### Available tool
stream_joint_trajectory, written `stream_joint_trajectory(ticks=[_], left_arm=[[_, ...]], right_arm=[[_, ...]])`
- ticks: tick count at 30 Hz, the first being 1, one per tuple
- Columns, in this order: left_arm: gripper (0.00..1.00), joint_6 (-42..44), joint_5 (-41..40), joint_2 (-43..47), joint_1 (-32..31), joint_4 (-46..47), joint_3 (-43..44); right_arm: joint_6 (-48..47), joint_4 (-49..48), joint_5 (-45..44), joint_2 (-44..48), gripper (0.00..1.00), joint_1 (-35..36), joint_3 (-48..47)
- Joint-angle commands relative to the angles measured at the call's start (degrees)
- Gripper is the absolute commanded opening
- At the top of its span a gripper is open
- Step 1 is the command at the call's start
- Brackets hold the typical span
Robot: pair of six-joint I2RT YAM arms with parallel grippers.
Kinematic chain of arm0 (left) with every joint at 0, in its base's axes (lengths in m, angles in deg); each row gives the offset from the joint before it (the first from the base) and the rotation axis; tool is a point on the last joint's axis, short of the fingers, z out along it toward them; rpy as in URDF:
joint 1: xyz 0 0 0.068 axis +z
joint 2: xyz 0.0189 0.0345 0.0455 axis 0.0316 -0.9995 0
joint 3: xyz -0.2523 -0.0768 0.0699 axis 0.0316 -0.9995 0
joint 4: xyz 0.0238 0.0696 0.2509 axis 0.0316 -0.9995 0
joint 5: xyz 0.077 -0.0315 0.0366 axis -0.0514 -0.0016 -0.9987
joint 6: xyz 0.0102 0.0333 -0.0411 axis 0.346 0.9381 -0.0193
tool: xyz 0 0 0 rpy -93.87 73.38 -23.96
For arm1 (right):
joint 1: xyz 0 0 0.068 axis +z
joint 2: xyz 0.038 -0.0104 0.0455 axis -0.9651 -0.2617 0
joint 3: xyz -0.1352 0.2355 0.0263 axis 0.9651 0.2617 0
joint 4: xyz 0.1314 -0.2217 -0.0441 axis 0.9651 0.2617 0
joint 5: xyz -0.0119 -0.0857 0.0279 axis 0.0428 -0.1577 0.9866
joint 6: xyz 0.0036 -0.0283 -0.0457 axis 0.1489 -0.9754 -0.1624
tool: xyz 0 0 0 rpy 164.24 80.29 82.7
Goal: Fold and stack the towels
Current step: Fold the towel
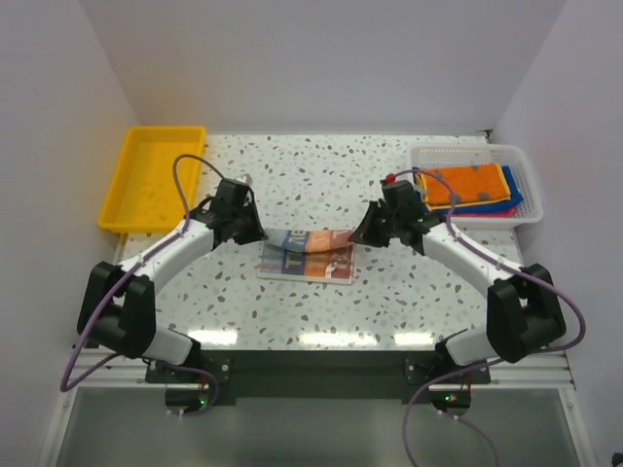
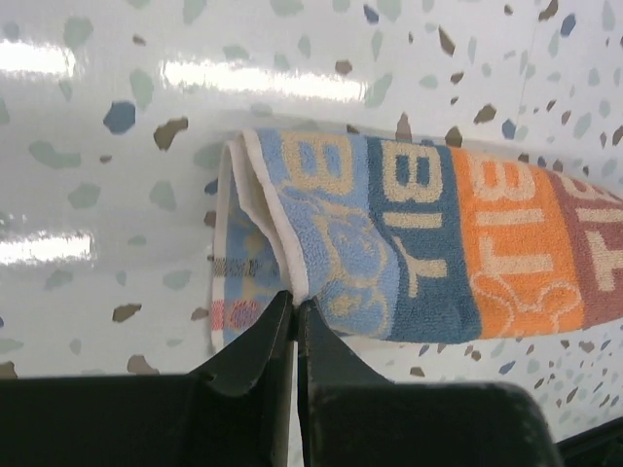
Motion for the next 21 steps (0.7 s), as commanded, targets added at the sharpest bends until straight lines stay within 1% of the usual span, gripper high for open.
stream_joint_trajectory(ticks=[1, 4, 6, 8, 11, 15, 21], left_arm=[[0.0, 2.93, -0.15, -4.31, 1.61, -0.17, 8.24], [0.0, 3.37, 1.08, -9.06, 3.19, 0.09, 13.07], [0.0, 3.38, 3.36, -12.31, 4.42, 0.26, 15.19], [0.0, 3.2, 4.24, -14.16, 5.3, 0.53, 16.95], [0.0, 2.76, 6.44, -14.96, 6.0, 1.49, 16.61], [0.0, 1.18, 9.08, -12.42, 6.0, 3.95, 11.17], [0.0, -2.24, 12.07, -4.6, 6.0, 8.34, -2.79]], right_arm=[[-4.51, 2.08, -0.12, -4.14, 0.0, -4.77, -7.91], [-6.98, 3.22, -0.3, -8.27, 0.0, -6.54, -13.62], [-8.73, 4.97, -0.03, -11.42, 0.0, -6.81, -17.84], [-9.61, 5.33, -0.03, -12.84, 0.0, -6.9, -19.6], [-9.53, 4.89, 0.93, -14.25, 0.0, -6.99, -19.44], [-8.48, 3.05, 3.48, -12.85, 0.0, -6.99, -14.1], [-8.83, 2.78, 6.38, -9.95, 0.0, -6.99, -7.14]])
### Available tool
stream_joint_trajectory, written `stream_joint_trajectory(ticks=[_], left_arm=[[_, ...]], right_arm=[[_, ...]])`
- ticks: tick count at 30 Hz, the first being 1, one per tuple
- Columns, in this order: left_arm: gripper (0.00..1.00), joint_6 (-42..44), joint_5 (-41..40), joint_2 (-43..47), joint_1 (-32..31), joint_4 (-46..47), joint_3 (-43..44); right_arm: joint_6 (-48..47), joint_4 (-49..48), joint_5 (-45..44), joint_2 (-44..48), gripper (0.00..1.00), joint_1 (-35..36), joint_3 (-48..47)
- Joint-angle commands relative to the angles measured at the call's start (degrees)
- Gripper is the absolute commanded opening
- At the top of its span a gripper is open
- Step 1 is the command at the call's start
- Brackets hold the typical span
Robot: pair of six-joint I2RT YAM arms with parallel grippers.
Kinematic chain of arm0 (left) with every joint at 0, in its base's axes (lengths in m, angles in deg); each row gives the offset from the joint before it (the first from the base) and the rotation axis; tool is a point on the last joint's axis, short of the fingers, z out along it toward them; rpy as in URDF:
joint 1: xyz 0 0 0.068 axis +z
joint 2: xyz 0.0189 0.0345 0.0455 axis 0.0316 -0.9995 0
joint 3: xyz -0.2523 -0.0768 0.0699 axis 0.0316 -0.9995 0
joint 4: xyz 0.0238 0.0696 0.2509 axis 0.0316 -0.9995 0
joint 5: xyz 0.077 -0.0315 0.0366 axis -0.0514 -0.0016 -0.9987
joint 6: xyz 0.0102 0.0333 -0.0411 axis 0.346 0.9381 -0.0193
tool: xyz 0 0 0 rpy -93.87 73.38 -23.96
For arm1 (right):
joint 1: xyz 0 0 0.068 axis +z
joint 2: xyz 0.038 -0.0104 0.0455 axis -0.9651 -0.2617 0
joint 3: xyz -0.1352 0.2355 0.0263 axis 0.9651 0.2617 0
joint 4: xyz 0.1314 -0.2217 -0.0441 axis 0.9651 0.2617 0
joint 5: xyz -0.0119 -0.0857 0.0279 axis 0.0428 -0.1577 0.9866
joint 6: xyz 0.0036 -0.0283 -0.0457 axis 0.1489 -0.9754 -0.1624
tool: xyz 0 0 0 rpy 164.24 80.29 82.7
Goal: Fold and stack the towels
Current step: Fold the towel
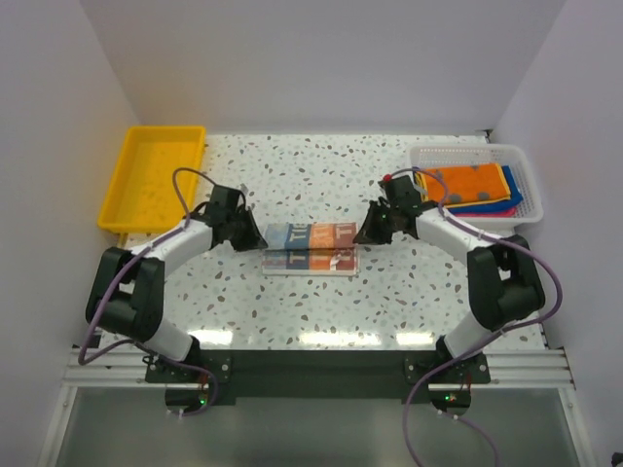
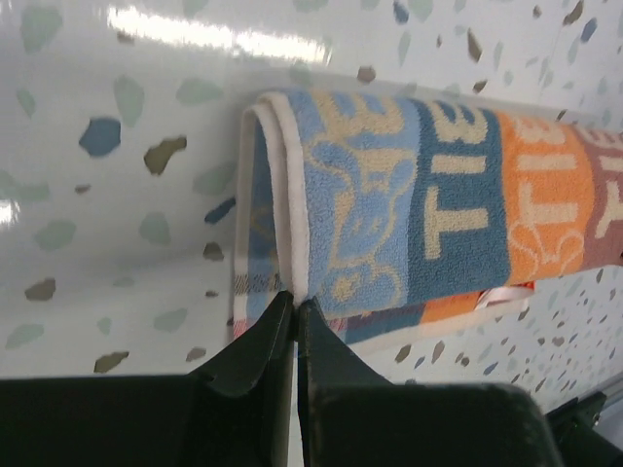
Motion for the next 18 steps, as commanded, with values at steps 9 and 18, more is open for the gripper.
stream_joint_trajectory(ticks=[9, 18], left_arm=[[0.0, -3.06, 3.55, 13.68, 0.28, 1.59, -11.59], [0.0, -4.55, 4.34, 16.41, 0.1, 3.95, -17.2]], right_arm=[[-2.21, 2.18, 3.72, 7.64, 0.0, -0.1, 6.7], [-1.6, 0.43, 4.51, 7.91, 0.0, 0.07, 9.95]])
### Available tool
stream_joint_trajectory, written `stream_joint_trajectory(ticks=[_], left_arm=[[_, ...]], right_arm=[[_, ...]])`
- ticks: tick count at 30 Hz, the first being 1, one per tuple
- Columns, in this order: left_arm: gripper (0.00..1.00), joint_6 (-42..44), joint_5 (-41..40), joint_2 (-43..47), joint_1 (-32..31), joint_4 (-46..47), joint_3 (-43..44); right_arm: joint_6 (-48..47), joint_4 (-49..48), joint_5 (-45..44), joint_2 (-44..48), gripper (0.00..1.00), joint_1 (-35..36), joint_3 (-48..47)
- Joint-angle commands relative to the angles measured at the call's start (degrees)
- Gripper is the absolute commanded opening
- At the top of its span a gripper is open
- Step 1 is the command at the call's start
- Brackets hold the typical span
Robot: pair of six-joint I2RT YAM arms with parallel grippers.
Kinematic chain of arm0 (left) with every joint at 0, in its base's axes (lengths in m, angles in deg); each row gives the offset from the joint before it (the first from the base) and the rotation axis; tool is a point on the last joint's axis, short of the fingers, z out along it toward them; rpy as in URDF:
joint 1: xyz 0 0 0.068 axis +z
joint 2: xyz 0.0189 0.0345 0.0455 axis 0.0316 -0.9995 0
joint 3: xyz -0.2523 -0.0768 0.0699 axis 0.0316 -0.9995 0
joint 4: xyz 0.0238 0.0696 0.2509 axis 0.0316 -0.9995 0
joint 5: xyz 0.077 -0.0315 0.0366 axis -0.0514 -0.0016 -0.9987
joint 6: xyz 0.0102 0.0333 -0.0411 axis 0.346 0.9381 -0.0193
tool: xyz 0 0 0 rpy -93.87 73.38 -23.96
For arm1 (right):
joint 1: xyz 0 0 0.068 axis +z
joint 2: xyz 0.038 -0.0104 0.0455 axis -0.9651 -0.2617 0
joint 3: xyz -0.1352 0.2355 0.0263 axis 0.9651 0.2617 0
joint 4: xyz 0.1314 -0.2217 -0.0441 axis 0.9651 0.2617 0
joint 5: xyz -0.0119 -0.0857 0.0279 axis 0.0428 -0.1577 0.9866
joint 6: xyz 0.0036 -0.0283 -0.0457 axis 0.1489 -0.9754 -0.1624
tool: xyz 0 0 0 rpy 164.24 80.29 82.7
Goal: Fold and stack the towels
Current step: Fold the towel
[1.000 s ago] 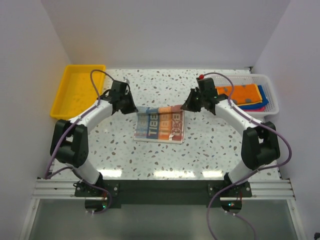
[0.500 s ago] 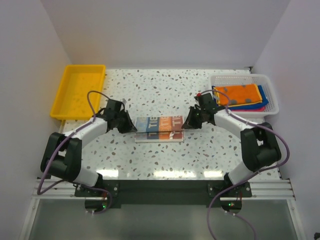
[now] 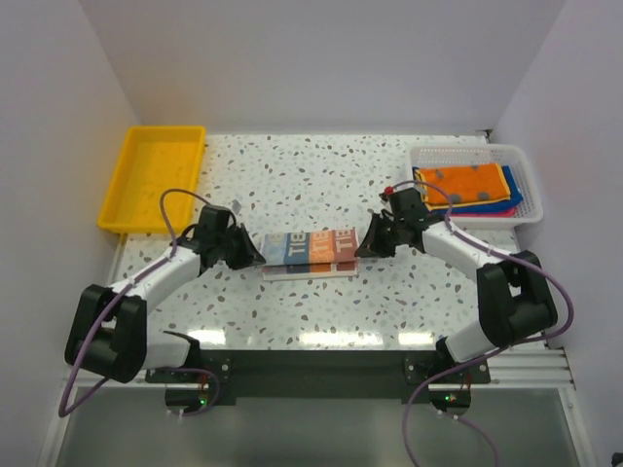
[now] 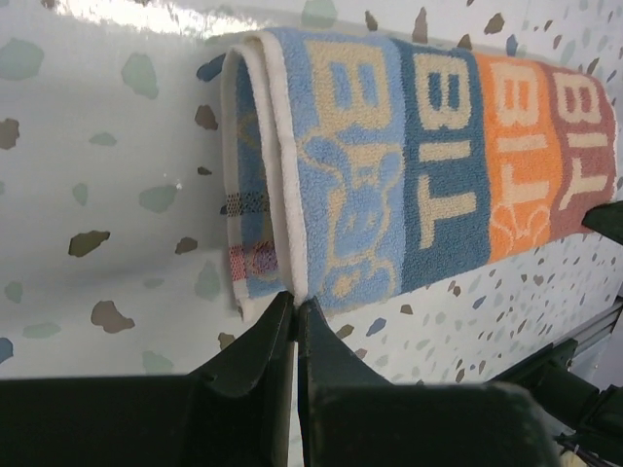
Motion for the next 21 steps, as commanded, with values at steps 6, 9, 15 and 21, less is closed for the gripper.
stream_joint_trajectory(ticks=[6, 9, 15, 21], left_arm=[[0.0, -2.62, 0.06, 3.11, -1.15, 4.67, -6.5], [0.0, -2.71, -1.52, 3.02, -2.2, 5.11, -7.82], [0.03, -2.18, -3.72, 1.0, -2.99, 6.69, -10.02], [0.27, -1.83, -4.6, -0.93, -3.79, 9.94, -11.95]], right_arm=[[-1.18, -0.63, -0.36, 0.87, 0.0, -0.26, 4.0], [-1.36, -0.8, -0.71, -0.45, 0.0, -0.26, 4.09], [-1.36, -1.95, -2.03, -1.24, 0.0, 0.27, 5.58], [-1.27, -4.76, -3.79, -3.44, 0.05, 0.27, 7.34]])
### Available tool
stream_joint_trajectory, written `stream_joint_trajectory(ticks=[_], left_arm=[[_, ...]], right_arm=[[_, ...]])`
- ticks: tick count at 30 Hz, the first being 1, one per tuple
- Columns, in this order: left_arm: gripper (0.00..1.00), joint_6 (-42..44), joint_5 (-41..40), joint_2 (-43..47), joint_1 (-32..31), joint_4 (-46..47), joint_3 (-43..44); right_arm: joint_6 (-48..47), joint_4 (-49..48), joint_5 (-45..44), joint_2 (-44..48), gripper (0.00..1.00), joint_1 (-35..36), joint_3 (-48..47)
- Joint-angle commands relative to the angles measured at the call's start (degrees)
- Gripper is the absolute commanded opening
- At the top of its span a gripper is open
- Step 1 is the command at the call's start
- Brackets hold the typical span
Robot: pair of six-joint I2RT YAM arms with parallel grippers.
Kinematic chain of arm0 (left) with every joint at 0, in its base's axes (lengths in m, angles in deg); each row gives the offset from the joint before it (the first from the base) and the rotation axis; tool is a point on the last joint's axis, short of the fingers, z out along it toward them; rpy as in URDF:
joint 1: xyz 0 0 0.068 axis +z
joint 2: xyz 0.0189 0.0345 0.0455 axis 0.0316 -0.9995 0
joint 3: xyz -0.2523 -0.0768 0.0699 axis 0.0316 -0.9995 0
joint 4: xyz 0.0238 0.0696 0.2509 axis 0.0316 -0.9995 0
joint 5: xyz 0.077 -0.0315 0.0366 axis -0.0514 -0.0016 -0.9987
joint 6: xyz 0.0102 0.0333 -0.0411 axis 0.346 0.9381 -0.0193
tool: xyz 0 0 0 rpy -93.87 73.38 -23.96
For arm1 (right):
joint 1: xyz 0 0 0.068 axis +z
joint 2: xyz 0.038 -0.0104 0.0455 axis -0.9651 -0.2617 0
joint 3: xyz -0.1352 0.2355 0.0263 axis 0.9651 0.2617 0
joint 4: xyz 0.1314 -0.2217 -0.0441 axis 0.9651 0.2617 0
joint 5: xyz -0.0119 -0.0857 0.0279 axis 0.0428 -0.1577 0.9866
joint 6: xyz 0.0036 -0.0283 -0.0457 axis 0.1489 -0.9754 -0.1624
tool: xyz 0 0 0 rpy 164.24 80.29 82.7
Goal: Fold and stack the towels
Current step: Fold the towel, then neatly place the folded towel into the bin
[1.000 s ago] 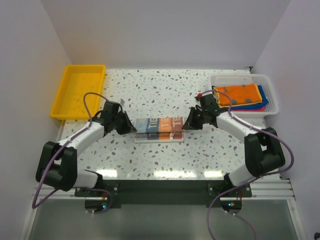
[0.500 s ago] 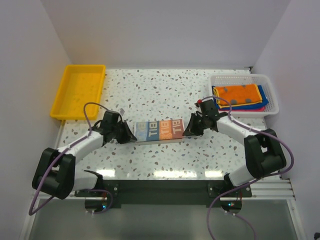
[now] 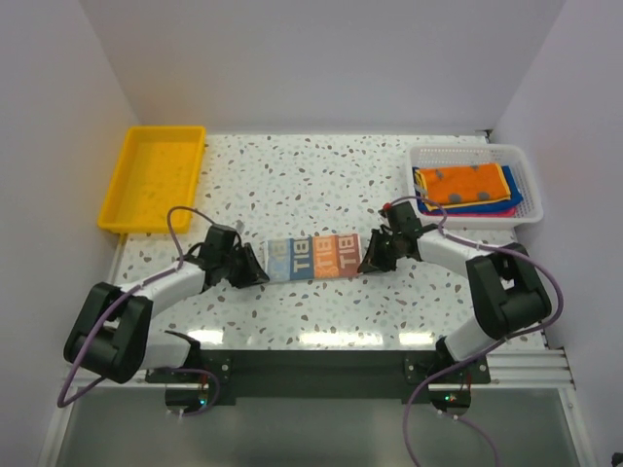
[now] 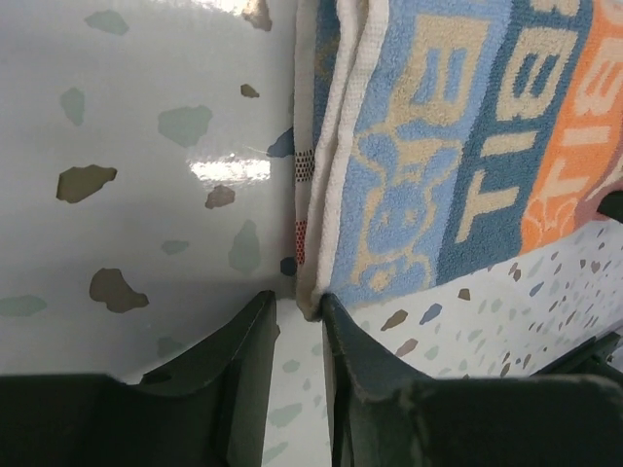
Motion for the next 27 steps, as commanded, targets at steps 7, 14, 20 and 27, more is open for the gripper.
stream_joint_trajectory(ticks=[7, 14, 20, 27], left_arm=[[0.5, -0.32, -3.73, 2.52, -1.21, 1.01, -0.63], [0.61, 1.26, -8.83, 10.35, -1.21, -10.15, 6.47], [0.55, 1.17, -8.92, 7.99, -3.14, -6.67, 13.42], [0.47, 0.99, -9.44, -8.42, -7.97, 0.38, 16.33]], right_arm=[[-2.12, -0.61, -5.61, 2.12, 0.34, -0.43, 0.04], [-5.99, 6.52, -9.57, 9.07, 0.45, -0.43, -5.93], [-6.7, 2.22, -4.31, 5.75, 0.31, 1.15, -10.76], [-5.82, -5.08, -3.06, -5.94, 0.29, 1.68, -12.88]])
